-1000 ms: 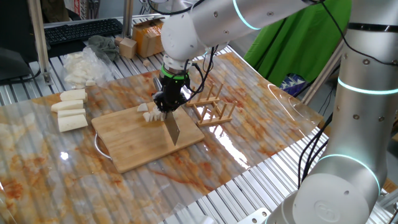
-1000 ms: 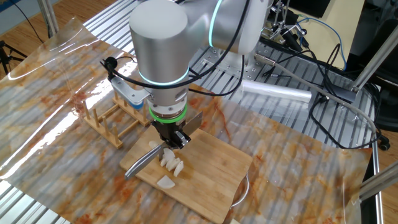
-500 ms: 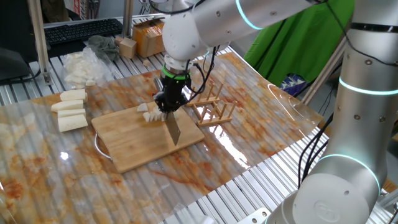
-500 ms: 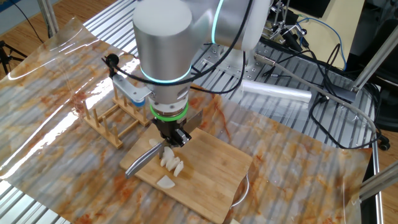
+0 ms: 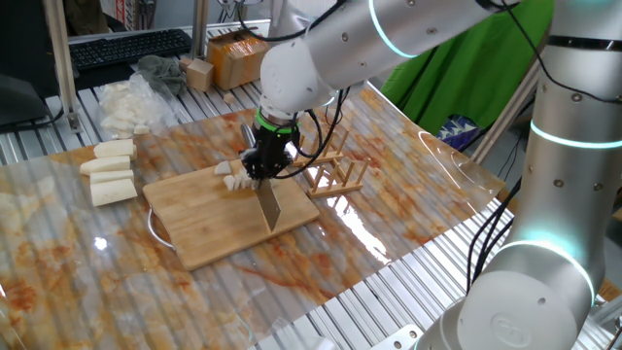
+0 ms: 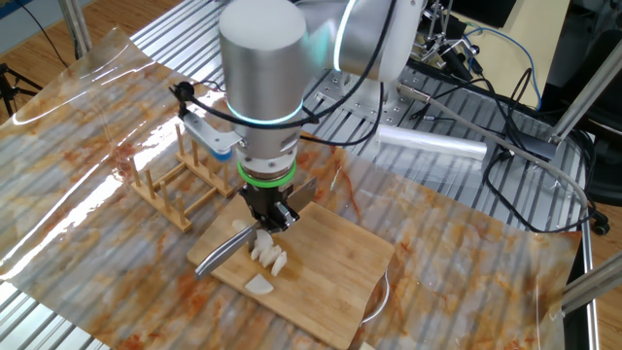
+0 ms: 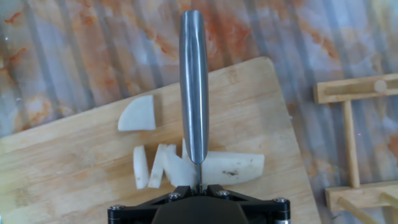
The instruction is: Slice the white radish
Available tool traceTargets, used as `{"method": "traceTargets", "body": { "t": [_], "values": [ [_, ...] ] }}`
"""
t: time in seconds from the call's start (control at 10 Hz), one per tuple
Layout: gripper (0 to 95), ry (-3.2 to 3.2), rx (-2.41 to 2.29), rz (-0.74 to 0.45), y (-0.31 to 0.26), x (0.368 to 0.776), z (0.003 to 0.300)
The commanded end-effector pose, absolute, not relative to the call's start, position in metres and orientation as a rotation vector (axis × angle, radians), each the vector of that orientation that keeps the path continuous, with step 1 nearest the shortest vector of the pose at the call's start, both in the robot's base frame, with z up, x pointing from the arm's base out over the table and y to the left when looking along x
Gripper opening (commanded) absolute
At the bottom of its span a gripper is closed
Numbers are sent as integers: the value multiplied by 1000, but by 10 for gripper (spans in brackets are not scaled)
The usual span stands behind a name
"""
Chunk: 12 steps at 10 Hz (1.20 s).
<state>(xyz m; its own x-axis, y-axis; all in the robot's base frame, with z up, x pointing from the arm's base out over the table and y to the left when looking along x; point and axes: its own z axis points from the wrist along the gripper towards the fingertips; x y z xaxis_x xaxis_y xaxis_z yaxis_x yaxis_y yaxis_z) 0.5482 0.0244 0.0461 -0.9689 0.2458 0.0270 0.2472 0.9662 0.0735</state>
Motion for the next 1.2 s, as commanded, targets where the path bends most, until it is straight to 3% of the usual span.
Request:
{"method": "traceTargets", "body": {
  "t": [0.1,0.6,1.2],
  "values": [
    [0,-3034,-430,-137,28,547,49],
    [0,-3021,-380,-70,21,544,79],
    [0,-3040,-297,-26,8,545,78]
  ]
}}
